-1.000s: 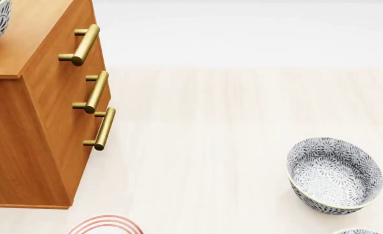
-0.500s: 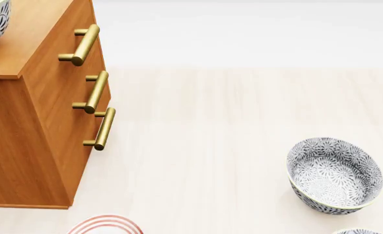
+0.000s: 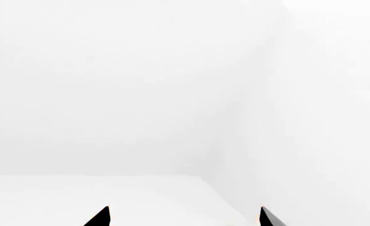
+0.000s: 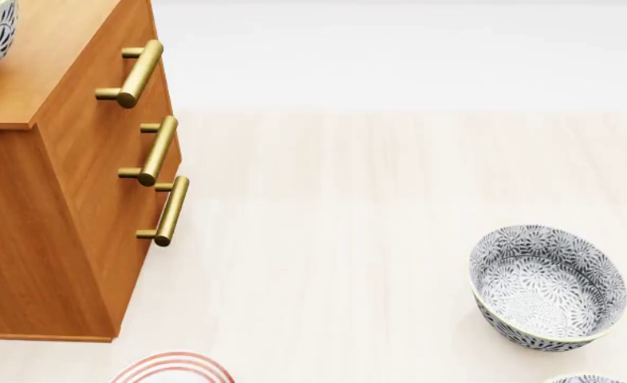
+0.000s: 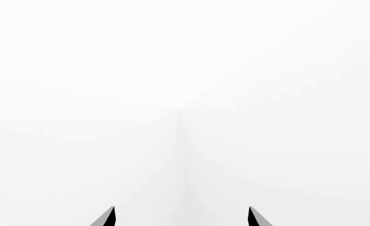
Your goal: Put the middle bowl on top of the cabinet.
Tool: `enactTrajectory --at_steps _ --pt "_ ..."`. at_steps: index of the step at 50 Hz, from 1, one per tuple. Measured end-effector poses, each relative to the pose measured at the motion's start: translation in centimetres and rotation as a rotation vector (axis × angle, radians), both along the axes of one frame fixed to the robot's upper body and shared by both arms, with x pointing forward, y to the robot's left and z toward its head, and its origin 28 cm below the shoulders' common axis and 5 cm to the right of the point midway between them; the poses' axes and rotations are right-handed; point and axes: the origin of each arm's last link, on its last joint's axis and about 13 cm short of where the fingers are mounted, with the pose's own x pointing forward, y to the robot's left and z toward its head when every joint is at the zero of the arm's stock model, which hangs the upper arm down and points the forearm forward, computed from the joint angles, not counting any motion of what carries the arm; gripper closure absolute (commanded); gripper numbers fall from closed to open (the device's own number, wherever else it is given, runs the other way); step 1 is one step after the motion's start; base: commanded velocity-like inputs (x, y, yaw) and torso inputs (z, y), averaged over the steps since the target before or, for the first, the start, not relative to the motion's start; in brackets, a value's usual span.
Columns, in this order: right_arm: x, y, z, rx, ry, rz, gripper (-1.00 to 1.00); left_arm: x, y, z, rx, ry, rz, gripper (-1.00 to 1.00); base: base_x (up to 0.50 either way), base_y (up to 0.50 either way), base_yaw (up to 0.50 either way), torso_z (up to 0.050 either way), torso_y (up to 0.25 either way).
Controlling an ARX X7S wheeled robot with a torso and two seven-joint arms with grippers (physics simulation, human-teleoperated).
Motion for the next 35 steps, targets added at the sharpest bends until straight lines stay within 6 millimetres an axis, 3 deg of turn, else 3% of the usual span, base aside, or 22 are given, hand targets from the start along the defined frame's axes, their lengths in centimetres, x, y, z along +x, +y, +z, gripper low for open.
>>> enactTrajectory --at_steps 7,18,35 --pt "-0.1 -0.1 0.0 -0.001 0.000 0.000 -1.00 -1.4 -0.5 -1.2 0.139 -0.056 -0.067 -1.00 0.00 0.00 0.00 0.000 0.000" --pt "-0.1 -0.2 0.1 -0.003 -0.001 0.001 -1.00 -3.7 -3.0 -4.2 0.347 -0.130 -0.259 -1.00 0.00 0.00 0.00 0.000 0.000" --pt "-0.1 -0.2 0.1 -0.006 -0.001 0.004 -1.00 -5.3 -3.8 -8.5 0.587 -0.202 -0.432 -1.00 0.00 0.00 0.00 0.000 0.000"
